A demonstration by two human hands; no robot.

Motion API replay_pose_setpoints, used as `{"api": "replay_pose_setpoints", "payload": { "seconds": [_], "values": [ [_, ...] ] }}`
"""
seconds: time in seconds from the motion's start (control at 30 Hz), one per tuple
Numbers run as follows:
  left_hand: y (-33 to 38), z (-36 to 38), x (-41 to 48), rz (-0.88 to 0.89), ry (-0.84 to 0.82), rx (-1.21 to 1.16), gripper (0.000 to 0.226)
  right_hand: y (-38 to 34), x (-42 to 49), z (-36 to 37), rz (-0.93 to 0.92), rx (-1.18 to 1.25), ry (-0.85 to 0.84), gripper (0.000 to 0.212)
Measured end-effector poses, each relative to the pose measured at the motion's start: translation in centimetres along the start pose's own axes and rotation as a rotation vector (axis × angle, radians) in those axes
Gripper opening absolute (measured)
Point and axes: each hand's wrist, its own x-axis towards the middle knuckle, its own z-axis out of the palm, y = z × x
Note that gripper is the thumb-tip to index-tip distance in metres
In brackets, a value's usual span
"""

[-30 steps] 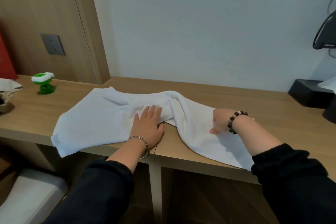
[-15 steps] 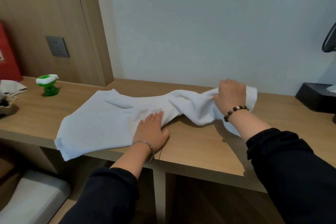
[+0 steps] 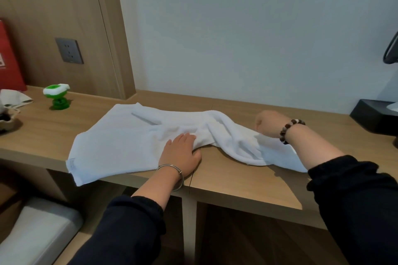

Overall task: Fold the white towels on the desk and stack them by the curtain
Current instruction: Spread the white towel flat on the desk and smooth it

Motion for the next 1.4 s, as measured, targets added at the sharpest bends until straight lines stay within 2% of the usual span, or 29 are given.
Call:
{"api": "replay_pose_setpoints", "payload": {
  "seconds": [0.03,0.13,0.17,0.23,0.33,0.4,0.5,0.53,0.57,0.6,0.63,0.7,0.73,0.8,0.87,0.9,1.0,1.1,1.17,1.27,1.4],
  "values": [
    [0.0,0.0,0.0,0.004,0.009,-0.006,0.052,0.2,0.3,0.2,0.008,-0.001,0.012,0.021],
    [0.0,-0.1,0.0,0.01,0.029,-0.018,0.048,0.1,0.9,1.3,0.034,-0.036,-0.17,0.038],
    [-0.1,-0.1,0.0,0.01,0.03,-0.021,0.047,0.0,1.1,1.8,0.044,-0.013,-0.187,0.038],
    [-0.1,-0.1,0.0,0.011,0.031,-0.024,0.046,-0.1,1.2,2.3,0.052,0.032,-0.152,0.024],
    [-0.1,0.0,0.0,0.019,0.042,-0.026,0.045,-0.3,1.5,2.5,0.104,0.07,-0.034,0.027],
    [-0.2,0.0,0.0,0.03,0.062,-0.035,0.043,-0.6,1.4,1.9,0.139,0.096,0.194,0.022],
    [-0.1,0.1,0.1,0.026,0.101,-0.055,0.036,-1.0,0.8,0.1,0.105,0.116,0.773,0.016],
    [-0.1,0.0,0.1,0.011,0.13,-0.065,0.031,-1.0,0.5,-0.4,0.058,0.104,0.89,0.018],
    [-0.2,0.0,0.1,-0.013,0.167,-0.077,0.024,-1.1,0.2,-0.8,0.023,0.092,0.911,0.02],
    [-0.2,-0.1,0.1,-0.041,0.199,-0.089,0.015,-1.0,0.1,-0.9,-0.012,0.086,0.822,0.019],
    [-0.2,-0.2,0.2,-0.057,0.221,-0.097,0.009,-0.9,0.0,-0.7,-0.062,0.077,0.614,0.019],
    [-0.2,-0.1,0.1,-0.051,0.243,-0.105,0.012,-0.7,-0.4,-0.1,-0.102,0.059,0.094,0.029],
    [-0.1,-0.2,0.1,-0.044,0.248,-0.11,0.013,-0.6,-0.6,0.1,-0.097,0.101,-0.044,0.037],
    [-0.1,-0.2,0.0,-0.036,0.253,-0.112,0.013,-0.1,-0.7,0.3,-0.045,0.357,-0.066,0.05],
    [0.0,-0.3,-0.1,-0.034,0.248,-0.098,0.012,0.6,-0.2,0.7,0.037,0.477,-0.015,0.036],
    [0.0,-0.3,-0.2,-0.034,0.248,-0.095,0.013,0.6,-0.1,0.7,0.063,0.398,-0.017,0.026],
    [0.1,-0.4,-0.4,-0.015,0.258,-0.136,0.015,-0.1,-0.1,1.3,0.09,0.199,-0.019,0.033],
    [0.3,-0.3,-0.5,0.108,0.237,-0.161,0.04,-0.7,0.4,1.9,0.054,0.084,0.031,0.026],
    [0.2,-0.2,-0.6,0.132,0.206,-0.148,0.041,-1.4,0.3,2.1,0.037,0.03,-0.03,0.022],
    [0.0,0.0,-0.5,0.069,0.168,-0.136,0.031,-2.4,0.5,2.4,0.026,-0.031,-0.128,0.025],
    [-0.1,0.0,-0.5,0.061,0.169,-0.171,0.043,-2.2,0.7,2.1,0.038,-0.089,-0.2,0.034]
  ]
}}
